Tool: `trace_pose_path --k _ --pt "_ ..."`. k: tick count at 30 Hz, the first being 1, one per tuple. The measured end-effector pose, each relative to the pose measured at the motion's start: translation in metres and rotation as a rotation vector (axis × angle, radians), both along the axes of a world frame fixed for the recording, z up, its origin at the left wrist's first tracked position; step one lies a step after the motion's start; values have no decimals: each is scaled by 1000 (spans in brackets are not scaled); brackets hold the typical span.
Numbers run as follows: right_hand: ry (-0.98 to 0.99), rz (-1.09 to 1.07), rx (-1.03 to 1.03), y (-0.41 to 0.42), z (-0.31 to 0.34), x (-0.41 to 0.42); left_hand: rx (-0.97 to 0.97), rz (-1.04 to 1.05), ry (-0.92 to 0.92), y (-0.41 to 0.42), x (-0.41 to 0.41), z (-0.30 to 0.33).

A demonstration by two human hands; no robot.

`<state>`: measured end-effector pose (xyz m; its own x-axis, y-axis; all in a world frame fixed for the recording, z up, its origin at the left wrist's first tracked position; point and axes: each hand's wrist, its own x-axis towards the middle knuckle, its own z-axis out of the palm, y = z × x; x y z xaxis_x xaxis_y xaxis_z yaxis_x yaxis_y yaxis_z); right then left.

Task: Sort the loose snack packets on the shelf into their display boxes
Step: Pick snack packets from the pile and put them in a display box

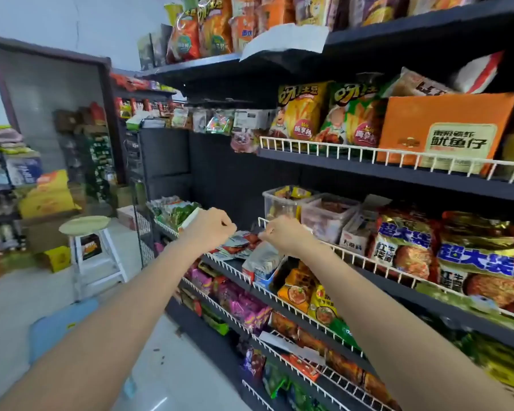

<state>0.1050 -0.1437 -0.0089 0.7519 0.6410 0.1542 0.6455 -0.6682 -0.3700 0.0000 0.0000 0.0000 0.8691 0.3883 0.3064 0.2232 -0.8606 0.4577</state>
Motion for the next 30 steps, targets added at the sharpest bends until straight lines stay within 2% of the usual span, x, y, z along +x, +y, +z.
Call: trace_pose_path --k 6,9,15,22,27,30 --pt "106 -24 -41 83 -25 47 -77 -30 97 91 35 -30" --pt "129 -29 -56 131 -48 84 -42 -43 120 135 69 -47" --pt "160 -39 -77 215 -68 163 -140 39 122 213 150 -73" --pt "228 -40 -15 306 -86 249 -358 133 92 300 234 -95" --pt "286 15 -68 373 -109 294 -360 142 160 364 283 -112" --pt "317 -21 -89 417 -120 323 -368 111 178 410 316 -122"
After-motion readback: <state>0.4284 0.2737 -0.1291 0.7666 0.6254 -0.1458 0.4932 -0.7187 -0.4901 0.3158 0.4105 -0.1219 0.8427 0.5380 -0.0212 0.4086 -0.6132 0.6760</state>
